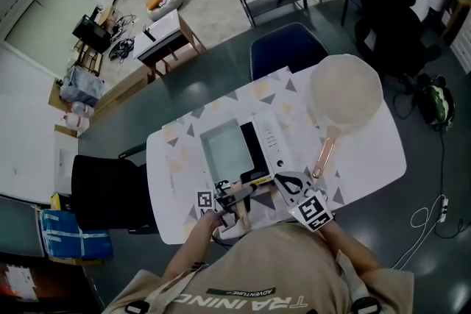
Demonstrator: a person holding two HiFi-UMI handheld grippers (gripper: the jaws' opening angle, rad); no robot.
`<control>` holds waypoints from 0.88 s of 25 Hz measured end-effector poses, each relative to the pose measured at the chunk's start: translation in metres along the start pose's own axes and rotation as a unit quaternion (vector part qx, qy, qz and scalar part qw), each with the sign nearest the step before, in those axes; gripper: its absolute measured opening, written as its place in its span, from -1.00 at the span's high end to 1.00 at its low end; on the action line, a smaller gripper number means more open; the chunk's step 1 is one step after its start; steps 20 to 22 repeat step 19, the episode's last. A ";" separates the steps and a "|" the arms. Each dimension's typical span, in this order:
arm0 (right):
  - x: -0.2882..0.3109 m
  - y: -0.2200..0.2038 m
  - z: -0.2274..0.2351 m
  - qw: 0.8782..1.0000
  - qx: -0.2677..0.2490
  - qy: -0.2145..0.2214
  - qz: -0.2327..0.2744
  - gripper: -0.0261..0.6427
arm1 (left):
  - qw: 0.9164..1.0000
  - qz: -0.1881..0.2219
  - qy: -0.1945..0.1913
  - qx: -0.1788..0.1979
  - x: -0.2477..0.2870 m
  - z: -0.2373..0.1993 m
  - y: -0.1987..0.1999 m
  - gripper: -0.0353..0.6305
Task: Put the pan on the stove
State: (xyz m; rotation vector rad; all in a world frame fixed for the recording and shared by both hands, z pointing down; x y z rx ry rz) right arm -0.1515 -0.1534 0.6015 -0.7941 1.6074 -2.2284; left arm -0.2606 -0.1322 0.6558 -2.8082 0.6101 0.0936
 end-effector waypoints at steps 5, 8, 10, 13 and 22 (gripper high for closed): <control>-0.001 0.000 -0.006 1.000 -0.002 0.001 0.006 0.92 | 1.000 0.000 -0.007 0.000 -0.001 0.000 0.001 0.48; -0.004 -0.002 -0.008 1.000 -0.002 0.000 0.008 0.92 | 0.999 0.019 -0.026 0.001 -0.004 0.004 0.001 0.48; -0.005 -0.005 -0.007 1.000 -0.002 -0.002 0.007 0.92 | 0.999 0.037 -0.040 -0.003 -0.006 0.004 0.002 0.48; -0.007 -0.010 -0.006 1.000 0.007 -0.008 0.006 0.92 | 0.998 0.049 -0.048 0.001 -0.008 0.005 0.003 0.48; -0.011 -0.015 0.000 1.000 0.012 -0.015 -0.001 0.92 | 0.996 0.067 -0.055 0.002 -0.007 0.007 0.005 0.48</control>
Point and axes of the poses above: the fingertips, and each gripper's own axes: x forward along the fingers, z to its right, y out of its top, the point moved 2 cm from there along -x, backward along the fingers, and after that the axes turned 8 degrees about x, right-handed, at the moved point
